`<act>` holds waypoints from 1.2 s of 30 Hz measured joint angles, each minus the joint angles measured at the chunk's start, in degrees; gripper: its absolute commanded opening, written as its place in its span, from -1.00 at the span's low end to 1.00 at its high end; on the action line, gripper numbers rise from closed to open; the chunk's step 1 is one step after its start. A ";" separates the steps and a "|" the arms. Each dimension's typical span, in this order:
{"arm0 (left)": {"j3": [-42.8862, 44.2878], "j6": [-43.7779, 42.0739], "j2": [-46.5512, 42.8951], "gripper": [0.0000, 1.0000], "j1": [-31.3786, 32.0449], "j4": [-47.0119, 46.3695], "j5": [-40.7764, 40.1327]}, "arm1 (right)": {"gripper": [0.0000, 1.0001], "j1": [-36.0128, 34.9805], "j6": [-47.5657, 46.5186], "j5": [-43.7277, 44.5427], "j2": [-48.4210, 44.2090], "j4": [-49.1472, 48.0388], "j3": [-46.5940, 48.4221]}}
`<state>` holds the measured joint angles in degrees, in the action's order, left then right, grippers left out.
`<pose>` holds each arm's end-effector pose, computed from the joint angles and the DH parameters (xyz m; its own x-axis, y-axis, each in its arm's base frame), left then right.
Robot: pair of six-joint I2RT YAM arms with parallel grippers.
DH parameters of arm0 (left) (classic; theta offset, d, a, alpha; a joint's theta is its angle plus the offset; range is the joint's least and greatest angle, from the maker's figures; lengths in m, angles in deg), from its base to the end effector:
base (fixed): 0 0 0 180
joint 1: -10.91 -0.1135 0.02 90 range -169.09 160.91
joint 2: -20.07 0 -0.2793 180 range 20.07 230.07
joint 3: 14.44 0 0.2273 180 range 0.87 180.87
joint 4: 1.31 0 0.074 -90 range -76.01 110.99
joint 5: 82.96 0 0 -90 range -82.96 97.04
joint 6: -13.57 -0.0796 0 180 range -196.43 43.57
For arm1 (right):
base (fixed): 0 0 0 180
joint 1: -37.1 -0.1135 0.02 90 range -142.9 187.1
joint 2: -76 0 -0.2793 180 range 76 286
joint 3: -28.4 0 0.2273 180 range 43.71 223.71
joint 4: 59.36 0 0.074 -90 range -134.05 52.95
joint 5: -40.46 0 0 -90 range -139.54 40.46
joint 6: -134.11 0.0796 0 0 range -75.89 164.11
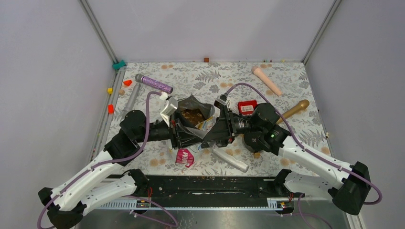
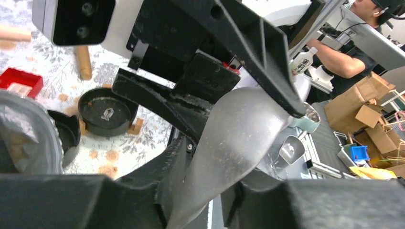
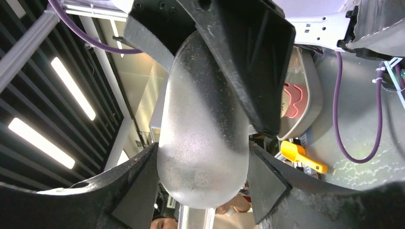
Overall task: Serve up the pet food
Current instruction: Adjust the spatula.
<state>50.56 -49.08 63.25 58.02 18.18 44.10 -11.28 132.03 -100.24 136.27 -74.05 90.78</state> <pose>0.0770 -0.1534 0.3947 -0.4323 -0.0733 -0.8987 0.8960 0.0769 -0.4373 0.1052 0.2112 0.4004 -0.9579 -0.1252 -0.2583 -0.2269 -0.2208 0.9486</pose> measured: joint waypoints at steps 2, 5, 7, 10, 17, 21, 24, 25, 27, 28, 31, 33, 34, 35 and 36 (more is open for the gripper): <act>-0.15 0.50 -0.09 -1.00 0.28 -1.27 -0.24 | 0.07 0.02 -0.04 -0.50 -0.04 -0.52 -0.31; -0.87 2.10 -1.51 -1.00 0.57 -3.87 -2.08 | 0.57 0.37 -1.95 -0.31 -0.48 -1.25 -0.44; -1.75 3.08 -2.19 -1.00 0.85 -4.68 -3.48 | 0.95 0.22 -3.76 -0.02 -0.79 0.07 -0.42; -3.37 4.52 -3.32 -1.00 0.87 -4.90 -5.53 | 0.99 0.24 -6.99 0.74 -0.94 5.20 -0.37; -8.52 9.99 -9.16 -1.00 1.01 -3.76 -13.33 | 0.99 1.66 -15.69 8.79 -6.71 13.03 -2.21; -8.81 13.60 -10.64 -1.00 1.01 -3.48 -16.87 | 0.99 2.84 -23.45 18.80 -16.44 20.52 -3.21; -8.76 16.72 -10.80 -1.00 1.01 -3.32 -19.76 | 0.99 2.97 -27.89 28.20 -24.52 25.64 -4.00; -8.46 17.99 -10.78 -1.00 1.01 -2.67 -21.22 | 0.99 3.04 -29.22 31.63 -27.65 27.04 -4.83; -7.58 20.17 -10.78 -1.00 1.01 -1.03 -24.63 | 0.99 3.04 -32.52 37.57 -33.83 29.64 -6.32; -7.06 21.20 -10.80 -1.00 1.01 -0.17 -26.73 | 0.99 3.04 -34.14 39.65 -36.15 30.99 -6.51; -4.72 24.20 -10.86 -1.00 1.05 3.43 -33.77 | 0.99 3.06 -37.70 43.39 -39.52 33.68 -6.51; -3.58 25.79 -11.06 -1.00 1.05 4.74 -37.27 | 0.98 3.06 -38.75 44.19 -39.69 34.49 -6.95; -2.99 26.84 -11.23 -1.00 1.05 5.62 -38.99 | 0.97 3.06 -39.12 44.17 -39.50 34.45 -7.67; -2.43 27.78 -11.32 -1.00 1.05 6.56 -40.30 | 0.97 3.06 -39.21 44.06 -39.17 34.38 -8.33; -1.95 28.57 -11.32 -1.00 1.05 7.34 -41.38 | 0.97 3.06 -39.23 43.78 -38.69 34.16 -8.87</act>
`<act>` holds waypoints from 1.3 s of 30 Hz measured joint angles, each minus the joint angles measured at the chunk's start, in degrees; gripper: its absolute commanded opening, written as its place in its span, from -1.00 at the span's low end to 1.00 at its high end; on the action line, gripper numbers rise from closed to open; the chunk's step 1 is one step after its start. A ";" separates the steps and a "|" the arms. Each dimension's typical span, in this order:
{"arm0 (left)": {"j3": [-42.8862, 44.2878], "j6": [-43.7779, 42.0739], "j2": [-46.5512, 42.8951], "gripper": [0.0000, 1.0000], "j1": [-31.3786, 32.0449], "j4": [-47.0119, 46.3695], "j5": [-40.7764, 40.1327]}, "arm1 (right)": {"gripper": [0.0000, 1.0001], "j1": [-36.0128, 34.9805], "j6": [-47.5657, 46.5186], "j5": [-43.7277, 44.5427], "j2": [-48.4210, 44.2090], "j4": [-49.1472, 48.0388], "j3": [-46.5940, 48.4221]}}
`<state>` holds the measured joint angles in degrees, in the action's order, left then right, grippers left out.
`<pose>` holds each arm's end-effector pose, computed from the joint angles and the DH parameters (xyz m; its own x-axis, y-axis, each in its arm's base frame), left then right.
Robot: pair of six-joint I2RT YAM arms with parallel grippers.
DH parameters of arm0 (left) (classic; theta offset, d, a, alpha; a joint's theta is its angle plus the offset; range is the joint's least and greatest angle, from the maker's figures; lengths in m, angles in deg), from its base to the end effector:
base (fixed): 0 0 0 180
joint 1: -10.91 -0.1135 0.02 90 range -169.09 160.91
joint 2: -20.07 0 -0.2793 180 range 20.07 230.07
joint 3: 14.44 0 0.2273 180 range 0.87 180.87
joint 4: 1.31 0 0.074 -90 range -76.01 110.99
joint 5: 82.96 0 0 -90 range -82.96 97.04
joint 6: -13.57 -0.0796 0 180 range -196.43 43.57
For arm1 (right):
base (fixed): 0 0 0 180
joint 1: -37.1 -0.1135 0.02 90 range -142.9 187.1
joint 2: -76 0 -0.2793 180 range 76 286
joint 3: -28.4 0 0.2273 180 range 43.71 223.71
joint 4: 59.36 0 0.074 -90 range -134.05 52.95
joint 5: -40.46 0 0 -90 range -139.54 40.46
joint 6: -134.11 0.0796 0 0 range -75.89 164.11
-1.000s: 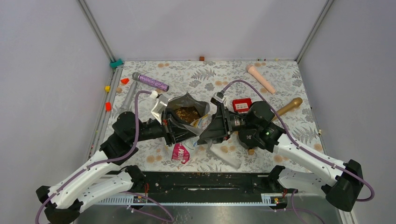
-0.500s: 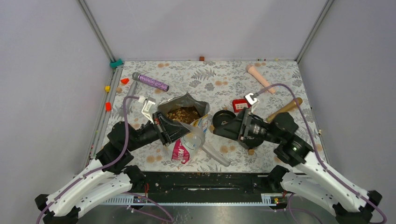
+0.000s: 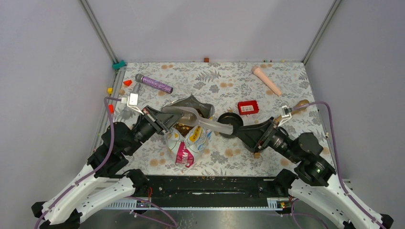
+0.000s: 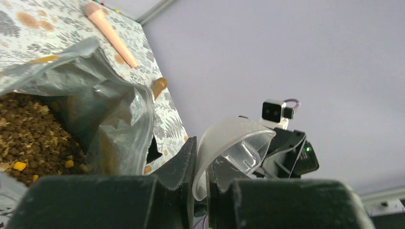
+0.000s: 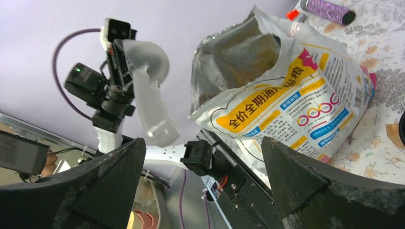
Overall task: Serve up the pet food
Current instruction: Adjust the spatula.
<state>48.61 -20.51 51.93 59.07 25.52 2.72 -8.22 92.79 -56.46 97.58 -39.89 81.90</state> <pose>0.0913 -0.0930 0.3903 -0.5454 -0.6290 -0.5540 0.4302 0.3572 -0.8291 0.0653 0.0797 0.3694 -0.4922 0.5626 -0.6642 -0.6345 0.2905 0.7162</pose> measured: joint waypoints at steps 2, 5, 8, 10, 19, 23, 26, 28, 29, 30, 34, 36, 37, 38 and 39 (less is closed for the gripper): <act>1.33 1.57 0.24 -1.00 0.00 2.23 -2.14 | 0.97 0.00 0.00 -1.14 1.90 -1.40 -0.92; 2.67 3.61 0.79 -1.00 0.00 4.61 -4.33 | 0.97 0.00 0.33 -3.82 6.12 -4.85 -1.03; 2.82 5.57 1.42 -1.00 0.00 6.16 -5.86 | 0.97 0.00 1.09 -5.35 9.40 -7.98 -1.03; 2.82 6.62 2.19 -1.00 0.00 6.93 -6.27 | 0.92 0.00 2.14 -6.36 11.78 -10.75 -1.01; 2.82 10.03 5.03 -1.00 0.00 8.59 -6.51 | 0.72 0.00 7.02 -10.56 20.31 -19.02 0.20; 2.93 11.26 5.86 -1.00 0.00 9.97 -6.91 | 0.68 0.00 8.24 -10.78 21.53 -21.42 0.24; 2.93 12.74 6.21 -1.00 0.00 10.56 -7.15 | 0.67 0.00 8.85 -10.73 21.55 -22.99 0.24; 2.93 13.51 6.10 -1.00 0.07 10.78 -7.39 | 0.66 0.00 9.49 -10.75 21.57 -23.85 0.24; 2.93 13.97 6.01 -1.00 0.11 10.86 -7.56 | 0.66 0.00 9.90 -10.78 21.59 -24.44 0.24; 2.93 14.19 5.99 -1.00 0.15 10.88 -7.65 | 0.65 0.00 10.36 -10.84 21.68 -25.00 0.24; 3.26 14.62 5.73 -1.00 0.17 11.10 -8.00 | 0.61 -0.09 11.93 -11.65 22.88 -27.52 0.24; 3.32 14.64 5.77 -1.00 0.17 11.19 -8.07 | 0.60 -0.24 12.44 -11.82 23.47 -28.09 0.22; 3.32 14.69 5.77 -1.00 0.17 11.30 -8.09 | 0.58 -0.39 12.61 -11.82 23.69 -28.22 0.22; 3.32 14.69 5.77 -1.00 0.17 11.37 -8.09 | 0.55 -0.55 12.70 -11.82 23.89 -28.33 0.22; 3.37 14.73 5.81 -1.00 0.17 11.50 -8.11 | 0.51 -0.70 12.74 -11.80 24.04 -28.44 0.24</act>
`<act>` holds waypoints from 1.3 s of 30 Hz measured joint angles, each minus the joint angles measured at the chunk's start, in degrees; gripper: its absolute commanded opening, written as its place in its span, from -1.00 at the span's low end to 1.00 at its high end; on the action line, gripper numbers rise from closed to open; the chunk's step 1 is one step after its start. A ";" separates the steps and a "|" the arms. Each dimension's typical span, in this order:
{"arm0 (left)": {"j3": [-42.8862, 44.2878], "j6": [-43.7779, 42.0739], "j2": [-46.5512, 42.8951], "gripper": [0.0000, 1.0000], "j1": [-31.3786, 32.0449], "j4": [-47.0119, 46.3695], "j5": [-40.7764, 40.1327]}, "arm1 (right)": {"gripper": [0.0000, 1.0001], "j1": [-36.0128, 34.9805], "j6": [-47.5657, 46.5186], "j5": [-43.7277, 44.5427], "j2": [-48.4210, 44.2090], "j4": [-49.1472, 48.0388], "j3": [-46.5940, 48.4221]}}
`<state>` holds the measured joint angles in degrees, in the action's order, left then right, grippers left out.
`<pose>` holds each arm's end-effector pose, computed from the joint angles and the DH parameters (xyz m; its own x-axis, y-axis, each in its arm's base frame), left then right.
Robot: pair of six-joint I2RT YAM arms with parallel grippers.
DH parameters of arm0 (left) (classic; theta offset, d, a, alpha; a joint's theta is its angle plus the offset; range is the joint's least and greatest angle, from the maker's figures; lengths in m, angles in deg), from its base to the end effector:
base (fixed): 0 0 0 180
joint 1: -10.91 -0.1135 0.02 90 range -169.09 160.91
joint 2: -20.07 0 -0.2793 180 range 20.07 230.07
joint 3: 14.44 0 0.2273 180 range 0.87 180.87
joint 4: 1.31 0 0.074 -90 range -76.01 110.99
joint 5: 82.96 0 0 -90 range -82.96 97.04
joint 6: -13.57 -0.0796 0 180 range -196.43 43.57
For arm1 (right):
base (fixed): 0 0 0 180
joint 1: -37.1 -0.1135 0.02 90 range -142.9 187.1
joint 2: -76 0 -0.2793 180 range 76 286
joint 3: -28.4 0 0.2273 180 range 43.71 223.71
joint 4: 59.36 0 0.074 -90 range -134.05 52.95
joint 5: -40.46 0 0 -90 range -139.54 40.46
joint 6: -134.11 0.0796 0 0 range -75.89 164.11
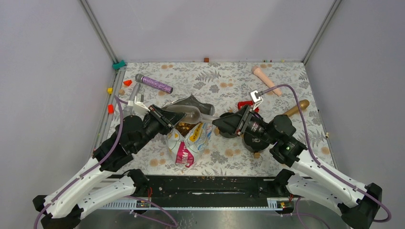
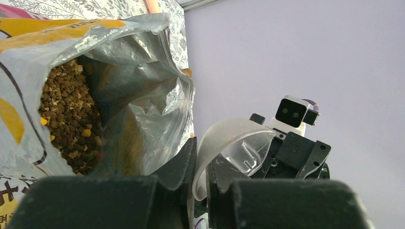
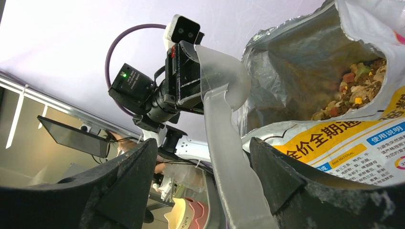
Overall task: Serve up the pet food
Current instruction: Adjust the spatula.
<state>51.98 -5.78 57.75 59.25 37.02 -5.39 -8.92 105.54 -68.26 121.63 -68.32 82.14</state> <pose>0.1111 -0.0991 0.3682 -0.5920 -0.7208 -0.3605 0.0905 0.3851 -0.9184 0.1153 0.1563 0.3891 -0.6882 0.4847 -0.5399 -0.6068 0.0234 0.7945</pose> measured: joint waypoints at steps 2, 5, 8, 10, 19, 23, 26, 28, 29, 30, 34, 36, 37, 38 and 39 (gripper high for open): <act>0.24 0.15 0.22 -1.00 0.04 0.13 0.02 | 0.44 -0.37 0.00 0.04 0.22 -0.04 -0.02; 0.66 0.31 0.72 -1.00 0.04 0.04 0.11 | 0.37 -0.92 -0.09 0.42 0.35 0.02 0.00; 0.83 0.44 1.07 -1.00 0.04 0.07 0.22 | 0.34 -1.40 -0.37 1.20 0.44 0.68 0.09; 1.05 0.42 1.33 -1.00 0.07 0.11 0.24 | 0.34 -1.68 -0.57 1.49 0.57 1.07 0.24; 1.03 1.84 0.46 -1.00 0.09 1.11 0.15 | 0.31 -2.43 -1.70 4.09 -0.20 2.45 0.39; 0.50 2.89 -1.05 -1.00 0.09 1.27 0.11 | 0.26 -2.47 -1.79 4.76 -1.73 2.32 0.37; -0.26 4.04 -2.25 -1.00 0.09 1.44 0.09 | 0.20 -2.47 -1.31 4.46 -1.86 1.44 0.37; -0.26 4.50 -2.27 -1.00 0.09 1.70 0.04 | 0.16 -2.47 -0.87 4.31 -1.60 1.07 0.31; -0.26 4.72 -2.25 -1.00 0.09 1.97 0.00 | 0.13 -2.47 -0.68 4.26 -1.46 1.07 0.26; -0.26 4.90 -2.25 -1.00 0.09 2.23 -0.02 | 0.12 -2.47 -0.50 4.24 -1.38 1.07 0.15; -0.26 5.84 -2.27 -1.00 0.11 3.23 -0.02 | -0.03 -2.47 -0.28 4.26 -1.36 1.51 -0.26; -0.24 5.92 -2.27 -1.00 0.11 3.34 0.02 | -0.09 -2.47 -0.33 4.31 -1.36 2.05 -0.26; -0.24 5.92 -2.25 -1.00 0.11 3.43 0.04 | -0.11 -2.47 -0.37 4.39 -1.36 2.47 -0.26; -0.22 5.92 -2.21 -1.00 0.11 3.52 0.04 | -0.14 -2.47 -0.46 4.44 -1.36 2.73 -0.26; -0.15 5.95 -2.12 -1.00 0.11 3.61 0.09 | -0.16 -2.47 -0.55 4.52 -1.36 3.04 -0.26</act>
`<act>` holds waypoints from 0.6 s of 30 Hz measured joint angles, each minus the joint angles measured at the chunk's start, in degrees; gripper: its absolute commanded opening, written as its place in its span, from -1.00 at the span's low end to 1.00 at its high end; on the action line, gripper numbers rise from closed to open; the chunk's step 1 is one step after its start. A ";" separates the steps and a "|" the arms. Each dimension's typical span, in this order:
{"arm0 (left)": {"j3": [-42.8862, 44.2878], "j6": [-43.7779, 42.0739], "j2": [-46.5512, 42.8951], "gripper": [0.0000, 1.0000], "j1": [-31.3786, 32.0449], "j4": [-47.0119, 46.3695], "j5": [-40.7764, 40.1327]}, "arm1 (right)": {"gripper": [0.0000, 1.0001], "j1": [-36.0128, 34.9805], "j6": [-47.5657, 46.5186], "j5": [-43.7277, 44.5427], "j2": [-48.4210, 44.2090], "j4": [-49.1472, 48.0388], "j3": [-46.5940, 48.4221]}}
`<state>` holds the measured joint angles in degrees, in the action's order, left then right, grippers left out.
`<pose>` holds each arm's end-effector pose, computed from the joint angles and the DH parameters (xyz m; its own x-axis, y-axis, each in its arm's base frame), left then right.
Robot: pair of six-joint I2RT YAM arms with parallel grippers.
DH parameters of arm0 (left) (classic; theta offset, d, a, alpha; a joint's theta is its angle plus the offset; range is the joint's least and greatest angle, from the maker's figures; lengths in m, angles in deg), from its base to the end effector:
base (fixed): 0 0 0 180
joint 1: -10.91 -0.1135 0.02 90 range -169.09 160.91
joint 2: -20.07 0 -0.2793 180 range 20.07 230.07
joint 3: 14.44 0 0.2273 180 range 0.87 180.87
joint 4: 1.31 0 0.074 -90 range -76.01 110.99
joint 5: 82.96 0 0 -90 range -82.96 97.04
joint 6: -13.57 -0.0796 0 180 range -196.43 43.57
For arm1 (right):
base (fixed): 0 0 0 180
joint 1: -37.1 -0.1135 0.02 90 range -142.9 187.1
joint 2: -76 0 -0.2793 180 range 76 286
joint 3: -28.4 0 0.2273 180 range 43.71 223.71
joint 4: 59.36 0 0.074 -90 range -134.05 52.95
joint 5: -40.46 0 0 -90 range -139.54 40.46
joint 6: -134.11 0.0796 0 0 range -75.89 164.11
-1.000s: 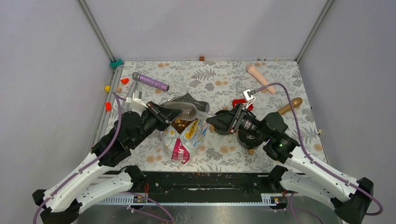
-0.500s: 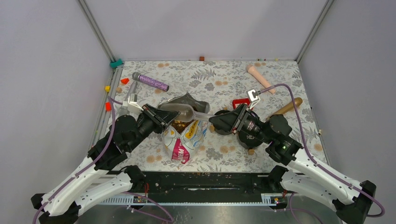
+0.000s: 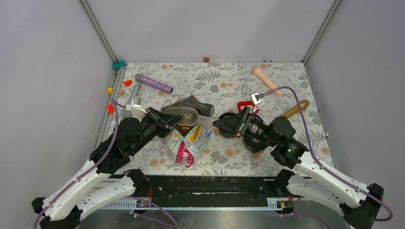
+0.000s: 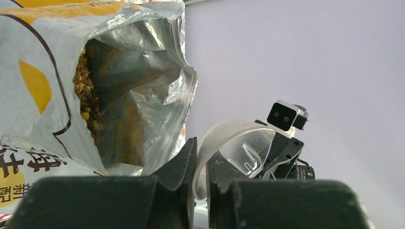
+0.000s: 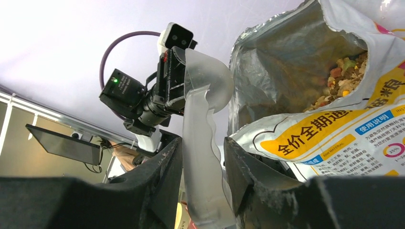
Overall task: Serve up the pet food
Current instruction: Adjust the spatula.
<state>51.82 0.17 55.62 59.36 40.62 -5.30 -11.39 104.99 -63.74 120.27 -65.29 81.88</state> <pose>0.1036 -0.0913 0.3624 -0.6058 -0.7492 -0.2678 0.0117 0.3282 -0.9445 0.1115 0.1554 0.3843 -0.6871 0.5016 -0.5257 -0.5809 0.0555 0.8121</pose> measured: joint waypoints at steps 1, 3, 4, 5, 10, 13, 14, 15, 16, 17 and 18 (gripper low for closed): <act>0.24 -0.02 0.24 -1.00 0.00 0.31 0.04 | -0.18 -0.02 -0.15 0.04 0.00 0.31 0.00; 0.90 -0.04 0.90 -1.00 -0.02 0.94 0.04 | -0.27 -0.02 -0.24 0.07 -0.02 0.74 0.00; 1.16 -0.04 1.18 -1.00 -0.02 1.16 0.07 | -0.31 -0.02 -0.42 0.09 -0.04 0.76 0.00; 1.42 0.00 1.49 -1.00 -0.02 1.38 0.09 | -0.34 -0.04 -0.46 0.11 -0.11 0.72 0.00; 2.05 0.00 1.95 -1.00 -0.02 1.95 0.26 | -0.31 -0.07 -0.72 0.24 -0.33 0.74 0.02; 2.05 0.04 1.95 -1.00 -0.02 1.99 0.46 | -0.29 -0.11 -0.72 0.26 -0.33 0.55 0.02; 2.05 0.22 1.95 -1.00 -0.02 1.97 0.55 | -0.29 -0.11 -0.72 0.24 -0.31 0.37 0.02; 2.05 0.46 1.95 -1.00 -0.02 1.97 0.59 | -0.29 -0.13 -0.72 0.24 -0.31 0.11 0.00; 2.05 0.83 1.95 -1.00 -0.02 1.97 0.72 | -0.28 -0.13 -0.70 0.26 -0.31 -0.15 0.00; 2.05 1.29 1.95 -1.00 -0.02 1.95 0.81 | -0.28 -0.15 -0.66 0.26 -0.28 -0.52 0.00; 2.01 1.66 1.95 -1.00 -0.02 1.90 0.94 | -0.26 -0.15 -0.61 0.26 -0.26 -0.94 0.00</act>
<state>53.84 1.83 57.57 59.34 42.52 -4.36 -11.54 104.38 -63.47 120.01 -66.23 81.88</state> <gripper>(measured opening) 0.093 0.389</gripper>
